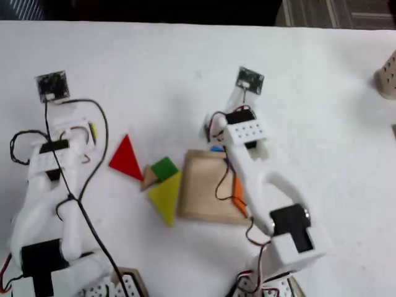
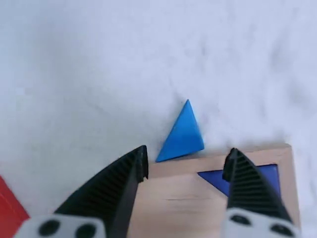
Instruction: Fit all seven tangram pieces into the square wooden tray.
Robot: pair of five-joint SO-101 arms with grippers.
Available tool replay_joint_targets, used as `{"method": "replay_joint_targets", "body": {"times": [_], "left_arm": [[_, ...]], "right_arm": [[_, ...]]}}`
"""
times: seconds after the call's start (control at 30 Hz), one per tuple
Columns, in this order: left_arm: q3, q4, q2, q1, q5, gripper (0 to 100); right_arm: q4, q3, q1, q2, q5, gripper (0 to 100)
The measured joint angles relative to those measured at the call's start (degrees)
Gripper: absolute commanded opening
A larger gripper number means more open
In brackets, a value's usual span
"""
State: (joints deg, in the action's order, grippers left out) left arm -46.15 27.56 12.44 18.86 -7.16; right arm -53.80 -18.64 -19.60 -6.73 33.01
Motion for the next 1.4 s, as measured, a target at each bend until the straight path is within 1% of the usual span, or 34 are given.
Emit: {"method": "replay_joint_targets", "body": {"times": [0.33,0.77,0.93,1.0,1.17,1.4], "left_arm": [[-0.97,0.0,0.0,-0.09,0.0,14],[-1.05,0.0,0.0,-0.18,0.0,14],[-1.05,0.0,0.0,-0.18,0.0,14],[-1.05,0.0,0.0,-0.18,0.0,14],[-1.05,0.0,0.0,-0.18,0.0,14],[-1.05,0.0,0.0,-0.18,0.0,14]], "right_arm": [[0.97,2.46,-0.44,-6.51,0.0,24.5],[0.97,3.34,-0.62,-7.91,0.0,24.4],[-2.29,5.63,-1.93,-8.26,-0.09,24.4],[-3.43,6.59,-2.29,-8.88,-1.23,24.4],[-4.22,8.35,-2.37,-9.76,-8.18,24.4],[-4.13,8.97,-2.2,-10.46,-9.41,24.4]]}}
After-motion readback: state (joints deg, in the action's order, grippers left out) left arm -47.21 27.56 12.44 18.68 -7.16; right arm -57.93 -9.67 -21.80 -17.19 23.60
